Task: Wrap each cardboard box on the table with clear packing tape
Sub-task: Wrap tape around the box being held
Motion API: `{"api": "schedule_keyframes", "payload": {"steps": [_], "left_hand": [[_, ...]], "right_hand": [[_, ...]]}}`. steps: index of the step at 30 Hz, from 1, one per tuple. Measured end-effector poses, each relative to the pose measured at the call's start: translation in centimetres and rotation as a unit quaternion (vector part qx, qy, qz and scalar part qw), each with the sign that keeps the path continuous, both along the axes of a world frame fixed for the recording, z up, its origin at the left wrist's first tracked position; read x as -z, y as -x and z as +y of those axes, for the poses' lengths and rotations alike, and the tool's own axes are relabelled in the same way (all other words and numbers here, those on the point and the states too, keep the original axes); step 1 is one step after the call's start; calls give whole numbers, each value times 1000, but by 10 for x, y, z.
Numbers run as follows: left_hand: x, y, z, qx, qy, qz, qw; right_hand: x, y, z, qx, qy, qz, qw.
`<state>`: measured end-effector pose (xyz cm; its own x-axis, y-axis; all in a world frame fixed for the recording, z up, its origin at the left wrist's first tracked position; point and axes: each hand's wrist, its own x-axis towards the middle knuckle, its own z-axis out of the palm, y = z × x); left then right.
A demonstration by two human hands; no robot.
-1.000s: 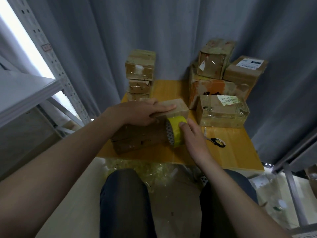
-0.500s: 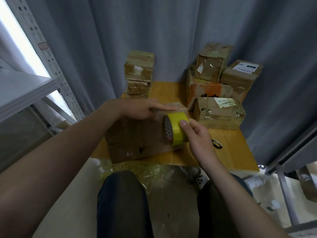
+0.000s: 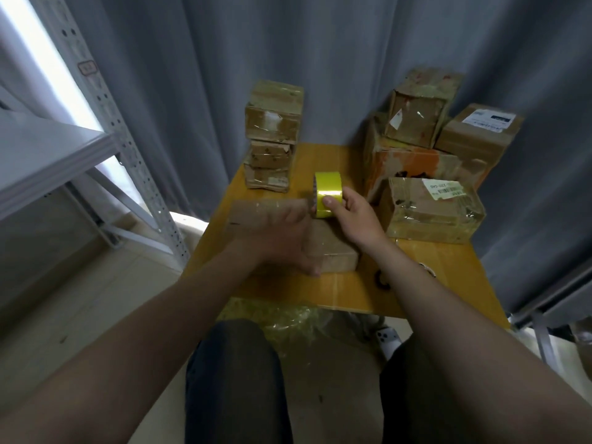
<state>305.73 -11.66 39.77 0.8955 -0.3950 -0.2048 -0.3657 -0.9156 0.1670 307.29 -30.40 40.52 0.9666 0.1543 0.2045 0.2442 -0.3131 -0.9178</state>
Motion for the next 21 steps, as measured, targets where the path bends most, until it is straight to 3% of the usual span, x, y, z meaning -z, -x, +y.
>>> {"api": "schedule_keyframes", "payload": {"steps": [5,12,21], "left_hand": [[20,1,-11,-39,-2,-60,997],[29,-2,-8,-41,16,-75,996],[32,-3,-7,-42,3,-90,995]], "right_hand": [[7,-6,-1,23,10,10,1000],[-12,15,3,66,-1,44,997],[-23,73,1,38,-104,73,991]]}}
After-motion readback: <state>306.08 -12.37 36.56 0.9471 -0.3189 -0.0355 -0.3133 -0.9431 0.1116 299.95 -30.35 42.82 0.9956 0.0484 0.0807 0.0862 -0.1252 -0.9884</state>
